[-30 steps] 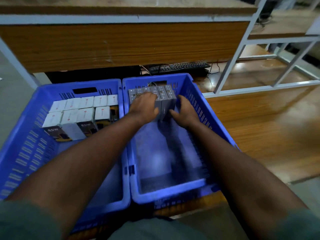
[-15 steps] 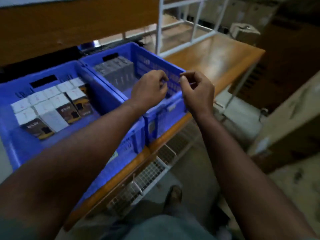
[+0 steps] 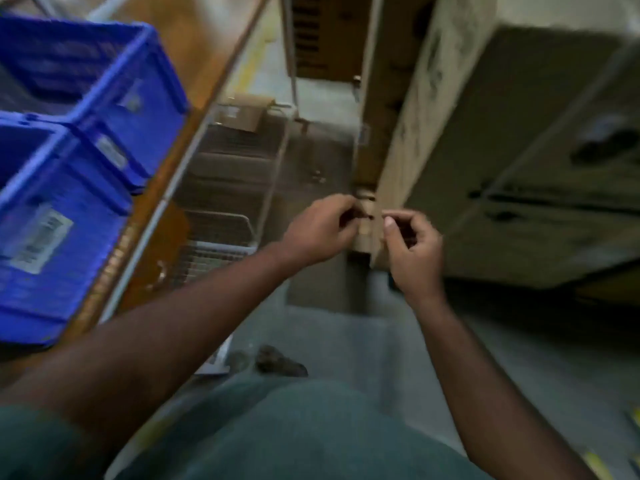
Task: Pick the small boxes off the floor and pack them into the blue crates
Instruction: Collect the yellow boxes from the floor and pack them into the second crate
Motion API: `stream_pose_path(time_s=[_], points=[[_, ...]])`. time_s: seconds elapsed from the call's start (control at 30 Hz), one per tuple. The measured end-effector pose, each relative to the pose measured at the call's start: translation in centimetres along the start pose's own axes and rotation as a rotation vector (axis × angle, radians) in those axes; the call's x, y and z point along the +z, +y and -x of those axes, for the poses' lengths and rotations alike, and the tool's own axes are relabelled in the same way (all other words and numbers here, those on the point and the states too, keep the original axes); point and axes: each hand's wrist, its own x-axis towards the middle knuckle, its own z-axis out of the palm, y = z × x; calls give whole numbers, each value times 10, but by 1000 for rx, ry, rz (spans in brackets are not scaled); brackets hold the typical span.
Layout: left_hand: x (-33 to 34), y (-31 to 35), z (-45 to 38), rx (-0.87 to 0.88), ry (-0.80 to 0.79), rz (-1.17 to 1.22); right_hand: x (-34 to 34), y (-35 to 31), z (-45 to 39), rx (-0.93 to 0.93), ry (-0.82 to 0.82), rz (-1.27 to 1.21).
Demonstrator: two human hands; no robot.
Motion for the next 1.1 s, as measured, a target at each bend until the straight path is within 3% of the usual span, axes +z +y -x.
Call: stream_pose_path(time_s=[0.13, 0.17, 0.3, 0.57, 0.73, 0.97, 1.1], points=[[138, 100, 52, 73, -299, 62, -145, 67, 120, 261, 180, 128], [151, 107, 58, 41, -334, 86, -159, 74, 133, 309, 160, 133], [240, 205, 93, 196, -544, 125, -267, 88, 232, 541, 150, 196], [364, 355, 131, 499, -804, 49, -400, 113, 377, 743, 577, 216], [441, 417, 135, 557, -882, 62, -458, 138, 414, 838, 739, 227], [561, 470, 90, 465, -948, 55, -559, 218, 396, 947, 711, 292], [623, 490, 40, 311, -939, 78, -615, 268, 349, 1008, 704, 292]])
